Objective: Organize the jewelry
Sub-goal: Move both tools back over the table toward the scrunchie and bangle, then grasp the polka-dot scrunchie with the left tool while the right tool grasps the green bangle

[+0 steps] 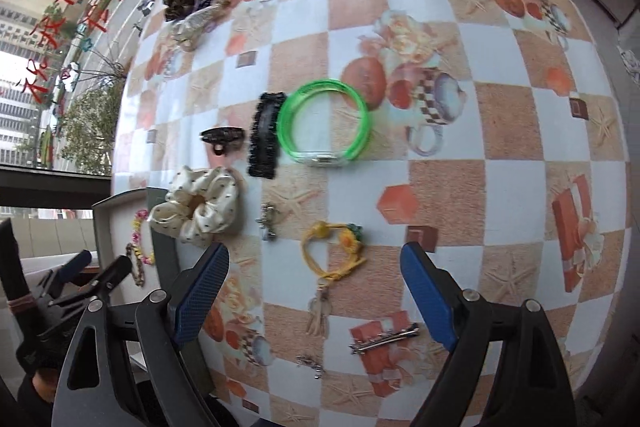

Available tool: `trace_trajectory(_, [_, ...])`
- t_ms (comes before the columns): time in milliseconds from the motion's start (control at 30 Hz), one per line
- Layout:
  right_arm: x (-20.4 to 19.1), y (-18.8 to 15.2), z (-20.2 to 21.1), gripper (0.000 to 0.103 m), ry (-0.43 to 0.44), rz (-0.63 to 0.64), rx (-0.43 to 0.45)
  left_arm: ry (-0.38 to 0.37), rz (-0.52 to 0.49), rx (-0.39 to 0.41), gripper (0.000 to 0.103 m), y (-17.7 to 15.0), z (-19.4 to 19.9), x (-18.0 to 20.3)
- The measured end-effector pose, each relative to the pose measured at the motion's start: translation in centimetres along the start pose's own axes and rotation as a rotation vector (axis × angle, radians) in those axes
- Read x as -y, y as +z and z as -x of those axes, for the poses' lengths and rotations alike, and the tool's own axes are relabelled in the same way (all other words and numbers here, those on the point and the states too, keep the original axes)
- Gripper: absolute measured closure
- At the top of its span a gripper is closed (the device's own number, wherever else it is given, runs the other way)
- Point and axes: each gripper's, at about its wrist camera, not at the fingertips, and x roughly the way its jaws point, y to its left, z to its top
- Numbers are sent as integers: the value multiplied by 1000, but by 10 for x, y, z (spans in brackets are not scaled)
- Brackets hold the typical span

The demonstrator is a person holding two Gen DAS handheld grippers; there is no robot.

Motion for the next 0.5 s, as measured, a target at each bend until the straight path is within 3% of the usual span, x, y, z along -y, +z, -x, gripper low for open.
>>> trace_trajectory(267, [25,9,-6,14,-39,-50,-15,-39,-147,51,0,23,0,43])
trace_trajectory(367, [30,18,-10,14,-55,-64,-18,-40,-199,61,14,32,-5,58])
trace_trajectory(500, [31,30,-18,14,-75,-63,-25,-44,-247,45,14,42,-19,73])
